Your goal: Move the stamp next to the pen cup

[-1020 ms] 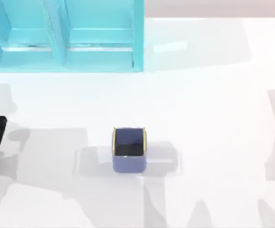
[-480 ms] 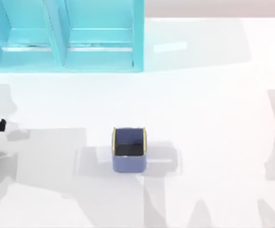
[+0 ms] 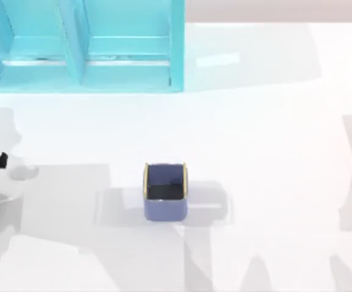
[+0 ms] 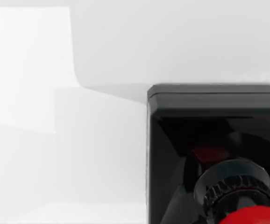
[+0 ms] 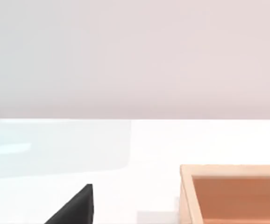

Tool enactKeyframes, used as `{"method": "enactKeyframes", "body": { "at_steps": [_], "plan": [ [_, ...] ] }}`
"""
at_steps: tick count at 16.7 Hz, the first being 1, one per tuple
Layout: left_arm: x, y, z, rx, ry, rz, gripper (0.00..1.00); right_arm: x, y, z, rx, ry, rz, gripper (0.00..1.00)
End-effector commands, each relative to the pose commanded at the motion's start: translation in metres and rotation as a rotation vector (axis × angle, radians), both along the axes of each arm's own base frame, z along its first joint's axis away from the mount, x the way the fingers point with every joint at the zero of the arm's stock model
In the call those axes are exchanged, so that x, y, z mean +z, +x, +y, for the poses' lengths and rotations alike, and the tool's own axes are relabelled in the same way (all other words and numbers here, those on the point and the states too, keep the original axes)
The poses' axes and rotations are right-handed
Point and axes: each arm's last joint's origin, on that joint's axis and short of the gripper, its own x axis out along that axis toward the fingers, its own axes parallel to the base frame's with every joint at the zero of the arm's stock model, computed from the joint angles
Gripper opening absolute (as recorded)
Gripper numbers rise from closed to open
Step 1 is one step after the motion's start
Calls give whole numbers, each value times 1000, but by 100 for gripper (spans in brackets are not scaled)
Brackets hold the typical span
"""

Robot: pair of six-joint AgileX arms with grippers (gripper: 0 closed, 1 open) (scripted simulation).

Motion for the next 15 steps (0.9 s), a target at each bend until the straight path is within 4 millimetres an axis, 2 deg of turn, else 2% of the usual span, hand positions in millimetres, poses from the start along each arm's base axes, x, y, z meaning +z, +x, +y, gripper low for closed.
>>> {"method": "enactKeyframes", "body": {
  "at_steps": [4, 7, 11, 15],
  "plan": [
    [1, 0, -1, -3, 0, -2, 0, 0, 0, 0, 0, 0, 0, 100],
    [18, 10, -21, -4, 0, -4, 0, 0, 0, 0, 0, 0, 0, 100],
    [68, 19, -74, -5, 2, 24, 0, 0, 0, 0, 0, 0, 0, 100],
    [125, 5, -128, -3, 3, 13, 0, 0, 0, 0, 0, 0, 0, 100]
  ]
}}
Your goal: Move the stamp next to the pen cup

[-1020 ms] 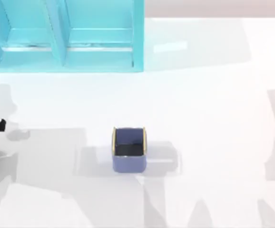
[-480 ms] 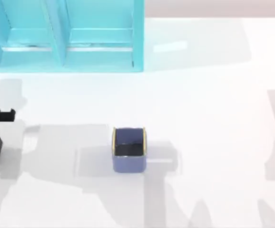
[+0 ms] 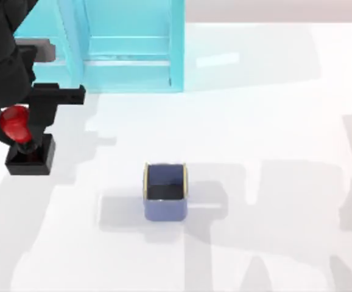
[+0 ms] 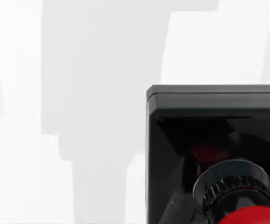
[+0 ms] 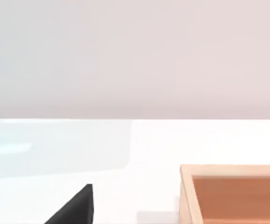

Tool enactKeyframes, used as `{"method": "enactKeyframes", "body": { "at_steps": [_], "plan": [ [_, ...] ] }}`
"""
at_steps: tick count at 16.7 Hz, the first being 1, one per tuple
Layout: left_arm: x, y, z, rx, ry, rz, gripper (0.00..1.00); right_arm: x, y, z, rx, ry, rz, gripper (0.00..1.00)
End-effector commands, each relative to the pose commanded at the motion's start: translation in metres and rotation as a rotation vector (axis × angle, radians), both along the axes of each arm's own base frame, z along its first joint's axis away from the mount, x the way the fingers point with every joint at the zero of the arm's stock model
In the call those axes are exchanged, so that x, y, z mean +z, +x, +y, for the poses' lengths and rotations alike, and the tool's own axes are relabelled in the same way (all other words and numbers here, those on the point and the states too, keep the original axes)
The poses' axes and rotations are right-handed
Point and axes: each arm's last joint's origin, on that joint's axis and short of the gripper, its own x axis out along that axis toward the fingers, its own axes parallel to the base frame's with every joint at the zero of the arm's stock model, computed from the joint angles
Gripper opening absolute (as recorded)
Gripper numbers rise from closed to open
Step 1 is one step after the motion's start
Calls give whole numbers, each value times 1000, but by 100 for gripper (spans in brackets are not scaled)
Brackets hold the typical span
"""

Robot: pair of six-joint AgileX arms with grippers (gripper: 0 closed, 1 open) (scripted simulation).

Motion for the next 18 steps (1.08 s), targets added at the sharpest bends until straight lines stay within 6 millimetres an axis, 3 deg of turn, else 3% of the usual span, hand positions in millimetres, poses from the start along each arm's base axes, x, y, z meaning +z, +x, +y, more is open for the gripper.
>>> {"method": "enactKeyframes", "body": {
  "at_steps": [2, 7, 9, 15, 18],
  "plan": [
    [14, -6, -12, 0, -3, -13, 0, 0, 0, 0, 0, 0, 0, 100],
    [13, -5, -13, 2, -3, -11, 0, 0, 0, 0, 0, 0, 0, 100],
    [4, 0, -24, 4, -3, -11, 0, 0, 0, 0, 0, 0, 0, 100],
    [-51, 19, -85, 2, -4, -13, 0, 0, 0, 0, 0, 0, 0, 100],
    [-57, 19, -92, 3, -4, -14, 0, 0, 0, 0, 0, 0, 0, 100]
  ]
}}
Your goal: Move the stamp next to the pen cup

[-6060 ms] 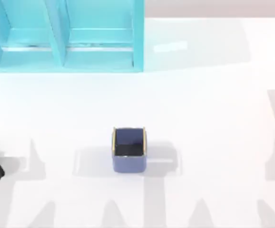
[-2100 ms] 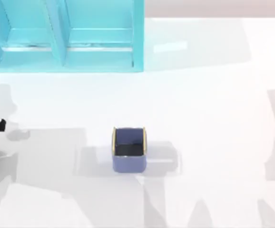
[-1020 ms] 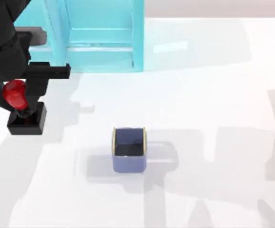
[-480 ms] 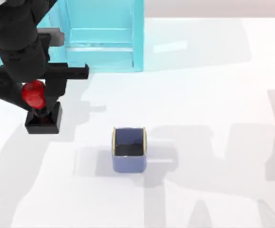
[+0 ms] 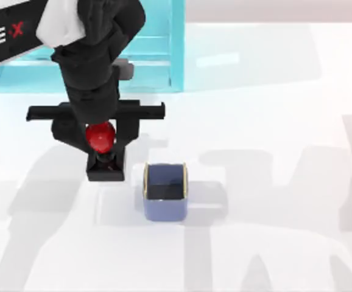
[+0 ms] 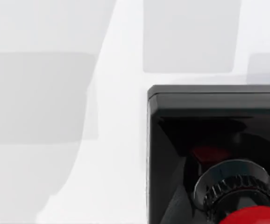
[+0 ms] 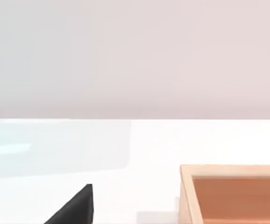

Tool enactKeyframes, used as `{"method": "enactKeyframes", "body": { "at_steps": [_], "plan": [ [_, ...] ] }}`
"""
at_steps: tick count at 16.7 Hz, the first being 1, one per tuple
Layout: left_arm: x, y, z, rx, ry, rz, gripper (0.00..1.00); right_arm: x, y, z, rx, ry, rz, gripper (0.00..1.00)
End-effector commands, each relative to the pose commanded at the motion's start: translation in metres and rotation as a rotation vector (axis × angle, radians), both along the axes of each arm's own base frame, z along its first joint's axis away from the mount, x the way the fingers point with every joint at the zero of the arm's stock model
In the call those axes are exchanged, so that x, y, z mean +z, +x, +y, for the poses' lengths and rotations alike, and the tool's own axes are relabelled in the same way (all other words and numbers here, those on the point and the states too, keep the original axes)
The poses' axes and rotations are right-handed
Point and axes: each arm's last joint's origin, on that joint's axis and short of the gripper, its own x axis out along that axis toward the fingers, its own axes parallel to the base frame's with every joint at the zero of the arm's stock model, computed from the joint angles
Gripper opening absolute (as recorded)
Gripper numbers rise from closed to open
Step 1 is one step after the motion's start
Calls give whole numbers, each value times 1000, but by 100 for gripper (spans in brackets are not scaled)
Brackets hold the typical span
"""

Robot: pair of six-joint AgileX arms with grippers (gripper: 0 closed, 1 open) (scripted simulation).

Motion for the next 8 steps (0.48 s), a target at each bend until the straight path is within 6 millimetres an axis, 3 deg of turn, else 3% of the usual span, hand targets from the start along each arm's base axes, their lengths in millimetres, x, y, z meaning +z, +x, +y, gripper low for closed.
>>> {"method": "enactKeyframes", "body": {
  "at_steps": [8],
  "plan": [
    [-13, 0, 0, 0, 0, 0, 0, 0, 0, 0, 0, 0, 0, 100]
  ]
}}
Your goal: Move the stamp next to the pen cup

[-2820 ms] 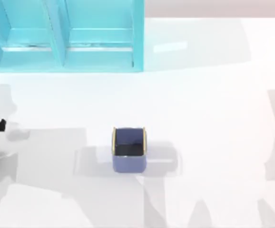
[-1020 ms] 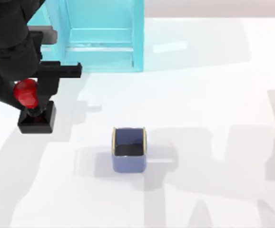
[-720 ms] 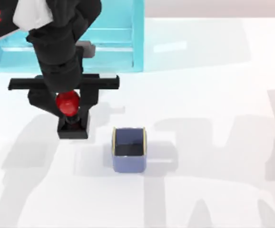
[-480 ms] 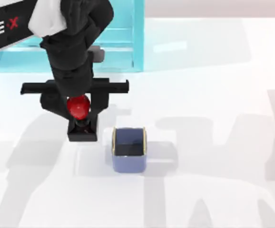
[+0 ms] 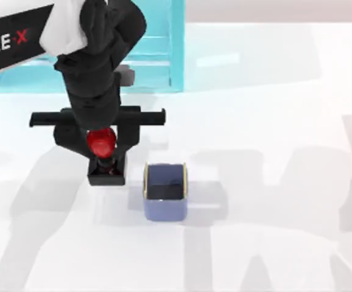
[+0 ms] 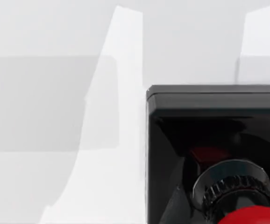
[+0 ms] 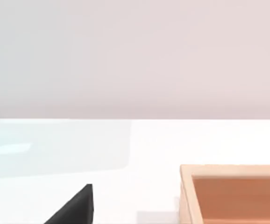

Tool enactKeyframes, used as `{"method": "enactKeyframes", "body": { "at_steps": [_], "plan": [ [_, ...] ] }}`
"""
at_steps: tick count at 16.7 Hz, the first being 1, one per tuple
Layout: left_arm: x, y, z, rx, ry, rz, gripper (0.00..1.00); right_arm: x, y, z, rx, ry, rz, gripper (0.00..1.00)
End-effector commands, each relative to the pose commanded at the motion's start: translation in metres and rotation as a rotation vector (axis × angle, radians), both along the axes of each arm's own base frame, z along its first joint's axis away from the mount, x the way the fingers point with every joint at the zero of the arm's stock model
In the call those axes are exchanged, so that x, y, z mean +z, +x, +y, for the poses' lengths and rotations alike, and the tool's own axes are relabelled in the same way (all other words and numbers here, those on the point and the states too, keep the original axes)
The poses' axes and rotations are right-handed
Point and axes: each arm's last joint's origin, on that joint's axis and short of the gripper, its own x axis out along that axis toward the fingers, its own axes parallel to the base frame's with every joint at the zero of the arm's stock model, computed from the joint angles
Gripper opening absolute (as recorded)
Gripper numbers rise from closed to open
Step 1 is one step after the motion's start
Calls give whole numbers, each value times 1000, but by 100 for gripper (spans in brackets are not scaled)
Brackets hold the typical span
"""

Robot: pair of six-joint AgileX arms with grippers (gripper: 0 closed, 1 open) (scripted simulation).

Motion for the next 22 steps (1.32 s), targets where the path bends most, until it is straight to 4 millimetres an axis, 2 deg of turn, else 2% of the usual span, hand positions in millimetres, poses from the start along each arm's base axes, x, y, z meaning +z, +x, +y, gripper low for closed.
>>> {"method": "enactKeyframes", "body": {
  "at_steps": [4, 17, 22],
  "plan": [
    [-2, 0, 0, 0, 0, 0, 0, 0, 0, 0, 0, 0, 0, 100],
    [-2, 0, 0, 0, 0, 0, 98, 0, 0, 0, 0, 0, 0, 100],
    [-2, 0, 0, 0, 0, 0, 100, 0, 0, 0, 0, 0, 0, 100]
  ]
}}
